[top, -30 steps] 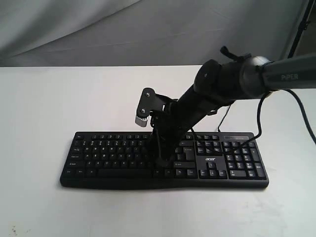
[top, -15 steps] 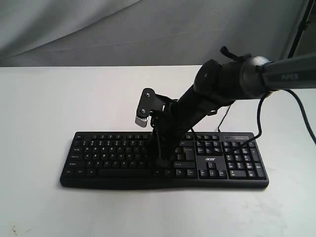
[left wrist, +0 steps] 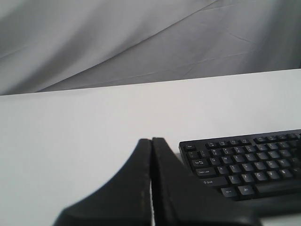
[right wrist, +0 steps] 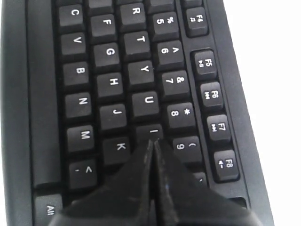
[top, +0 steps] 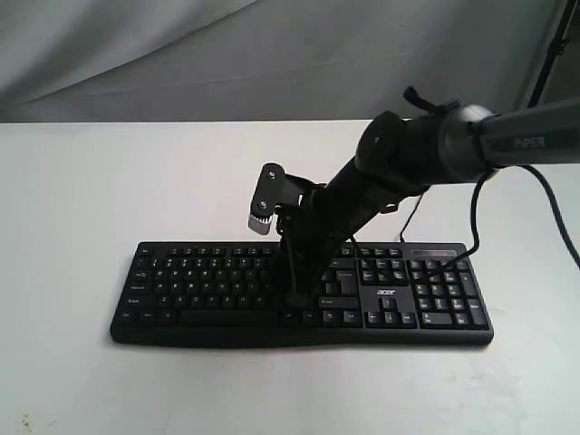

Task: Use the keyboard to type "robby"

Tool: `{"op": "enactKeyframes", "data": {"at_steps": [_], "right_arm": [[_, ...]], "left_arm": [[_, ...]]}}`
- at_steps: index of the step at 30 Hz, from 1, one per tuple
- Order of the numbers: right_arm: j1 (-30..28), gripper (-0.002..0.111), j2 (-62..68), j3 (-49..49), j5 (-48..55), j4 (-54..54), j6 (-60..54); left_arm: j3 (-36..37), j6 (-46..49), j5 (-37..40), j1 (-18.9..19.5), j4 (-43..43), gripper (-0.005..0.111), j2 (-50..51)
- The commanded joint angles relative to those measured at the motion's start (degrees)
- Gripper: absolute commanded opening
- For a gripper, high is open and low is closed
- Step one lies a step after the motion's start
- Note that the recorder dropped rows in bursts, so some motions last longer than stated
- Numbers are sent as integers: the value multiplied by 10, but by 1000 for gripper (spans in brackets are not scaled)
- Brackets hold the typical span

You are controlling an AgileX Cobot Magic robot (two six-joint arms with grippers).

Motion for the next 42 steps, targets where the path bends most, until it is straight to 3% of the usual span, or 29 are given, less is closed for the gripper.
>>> {"op": "enactKeyframes", "data": {"at_steps": [1,19,42], "right_arm": [[3,0,-23,2,-1,-5,-2],[90,0,-26,2,-43,53,-11],[92,0,-7,2,-47,54,-3]], "left_arm": [[2,-2,-3,-4,3,0,-2],[2,-2,-3,-4,3,0,-2],[2,-2,-3,-4,3,0,-2]]}}
